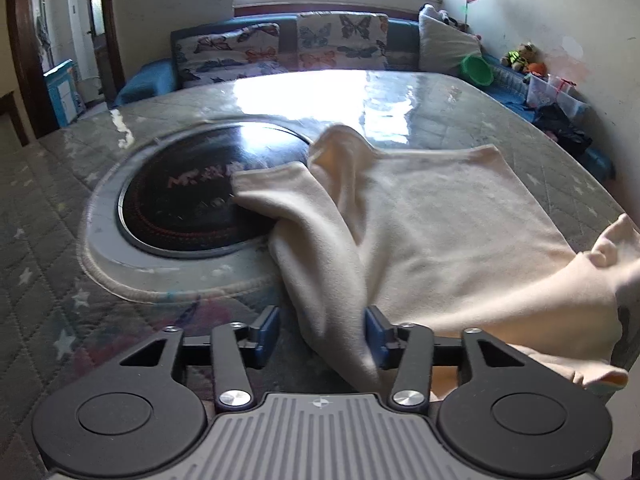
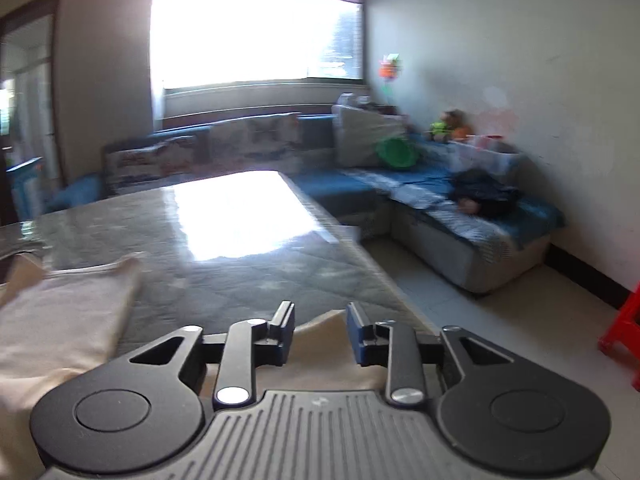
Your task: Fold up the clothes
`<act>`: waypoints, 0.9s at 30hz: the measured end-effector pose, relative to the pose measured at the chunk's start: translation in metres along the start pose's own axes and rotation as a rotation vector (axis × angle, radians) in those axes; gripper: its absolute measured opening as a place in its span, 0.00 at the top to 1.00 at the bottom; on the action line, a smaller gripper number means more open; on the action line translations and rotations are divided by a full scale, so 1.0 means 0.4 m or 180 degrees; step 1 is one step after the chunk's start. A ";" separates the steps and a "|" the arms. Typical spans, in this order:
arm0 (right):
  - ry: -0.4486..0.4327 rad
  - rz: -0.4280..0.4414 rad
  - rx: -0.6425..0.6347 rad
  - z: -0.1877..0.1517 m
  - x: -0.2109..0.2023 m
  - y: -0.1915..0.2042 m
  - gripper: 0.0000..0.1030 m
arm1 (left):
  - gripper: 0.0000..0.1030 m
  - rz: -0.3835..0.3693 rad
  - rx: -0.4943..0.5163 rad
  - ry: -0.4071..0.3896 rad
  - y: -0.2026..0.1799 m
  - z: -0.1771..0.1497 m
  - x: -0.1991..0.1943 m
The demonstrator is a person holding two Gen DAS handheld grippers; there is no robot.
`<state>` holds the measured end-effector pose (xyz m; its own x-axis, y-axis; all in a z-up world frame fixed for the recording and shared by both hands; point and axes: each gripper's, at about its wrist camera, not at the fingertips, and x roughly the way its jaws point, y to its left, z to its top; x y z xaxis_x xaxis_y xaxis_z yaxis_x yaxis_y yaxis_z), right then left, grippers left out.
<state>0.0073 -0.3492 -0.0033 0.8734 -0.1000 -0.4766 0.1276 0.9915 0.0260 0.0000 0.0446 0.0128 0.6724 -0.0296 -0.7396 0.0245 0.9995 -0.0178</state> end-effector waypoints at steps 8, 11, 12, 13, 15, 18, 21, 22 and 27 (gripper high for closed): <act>0.0165 0.0726 -0.0393 -0.038 0.013 0.162 0.56 | 0.31 0.0168 -0.0103 -0.0146 0.021 0.060 -0.006; 0.0272 0.0881 -0.0487 -0.063 0.024 0.205 0.56 | 0.31 0.0215 -0.0125 -0.0127 0.024 0.083 0.028; 0.0300 0.0904 -0.0514 -0.070 0.027 0.212 0.56 | 0.31 0.0216 -0.0125 -0.0111 0.023 0.087 0.041; 0.0320 0.0910 -0.0536 -0.077 0.030 0.215 0.56 | 0.31 0.0218 -0.0125 -0.0096 0.022 0.091 0.054; 0.0355 0.0913 -0.0541 -0.085 0.034 0.216 0.55 | 0.32 0.0222 -0.0126 -0.0065 0.021 0.099 0.080; 0.0407 0.0899 -0.0501 -0.088 0.039 0.201 0.54 | 0.39 0.0198 -0.0095 0.0034 0.021 0.096 0.113; 0.0451 0.0836 -0.0490 -0.091 0.043 0.182 0.50 | 0.53 0.0134 -0.0059 0.0098 0.025 0.089 0.135; 0.0457 0.0820 -0.0486 -0.092 0.043 0.176 0.50 | 0.54 0.0107 -0.0049 0.0091 0.026 0.088 0.136; 0.0447 0.0774 -0.0466 -0.078 0.043 0.172 0.49 | 0.72 -0.0002 -0.0032 0.0051 0.030 0.090 0.132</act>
<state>0.0165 -0.2801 -0.0371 0.7952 0.1440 -0.5890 -0.1549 0.9874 0.0323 0.0623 0.0547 -0.0021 0.6605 -0.0302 -0.7502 0.0174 0.9995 -0.0249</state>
